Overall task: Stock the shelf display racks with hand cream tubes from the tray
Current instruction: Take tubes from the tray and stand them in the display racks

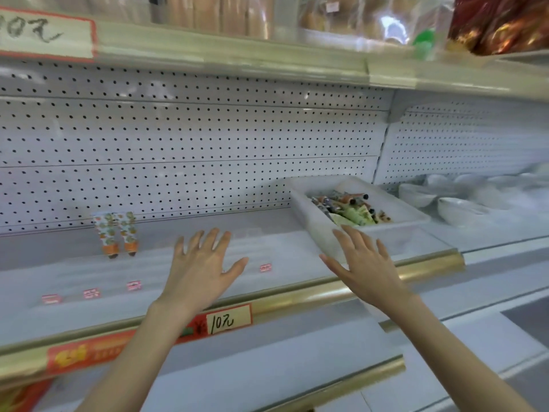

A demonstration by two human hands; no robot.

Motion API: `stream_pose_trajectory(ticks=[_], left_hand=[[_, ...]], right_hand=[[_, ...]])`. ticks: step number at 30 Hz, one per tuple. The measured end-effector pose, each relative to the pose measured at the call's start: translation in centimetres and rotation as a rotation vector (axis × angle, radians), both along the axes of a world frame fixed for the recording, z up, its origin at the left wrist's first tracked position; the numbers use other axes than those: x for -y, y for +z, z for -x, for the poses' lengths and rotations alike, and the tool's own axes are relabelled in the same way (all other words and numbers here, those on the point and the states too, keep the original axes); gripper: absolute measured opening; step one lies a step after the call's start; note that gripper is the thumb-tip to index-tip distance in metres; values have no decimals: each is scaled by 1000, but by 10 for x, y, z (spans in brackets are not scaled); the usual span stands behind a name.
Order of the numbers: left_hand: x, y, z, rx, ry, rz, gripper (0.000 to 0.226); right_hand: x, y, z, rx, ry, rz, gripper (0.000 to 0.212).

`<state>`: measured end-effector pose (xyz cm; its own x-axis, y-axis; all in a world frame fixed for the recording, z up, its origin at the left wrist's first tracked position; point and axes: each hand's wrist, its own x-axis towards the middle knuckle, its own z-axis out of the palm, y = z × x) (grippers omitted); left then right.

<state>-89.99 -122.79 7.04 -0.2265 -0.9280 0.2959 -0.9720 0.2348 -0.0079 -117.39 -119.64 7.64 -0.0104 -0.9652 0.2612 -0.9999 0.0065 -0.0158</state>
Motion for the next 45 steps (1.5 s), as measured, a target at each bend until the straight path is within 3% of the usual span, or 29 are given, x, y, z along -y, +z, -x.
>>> stream_pose_trajectory(ticks=[2,7,19,22,25,36,45], left_hand=[[5,4,10,7,-13,0,101],[32,22,40,-32,-86,35,100],[104,24,115,-51,-264,-6,100],[117,27,128,-62,-280,-11,88],[132,33,141,-94,-270,-45,67],[171,44,216,-152,-121,-144,65],[180,40,238,-193,-26,-196,69]], right_hand=[[0,2,11,24,7,1,95],[16,9,35,123,1,22,68],[56,16,97,261,-80,102,66],[74,20,109,276,-63,99,64],[94,26,123,294,-13,91,61],[182,40,204,298,197,-32,62],[243,39,217,358,369,-263,66]])
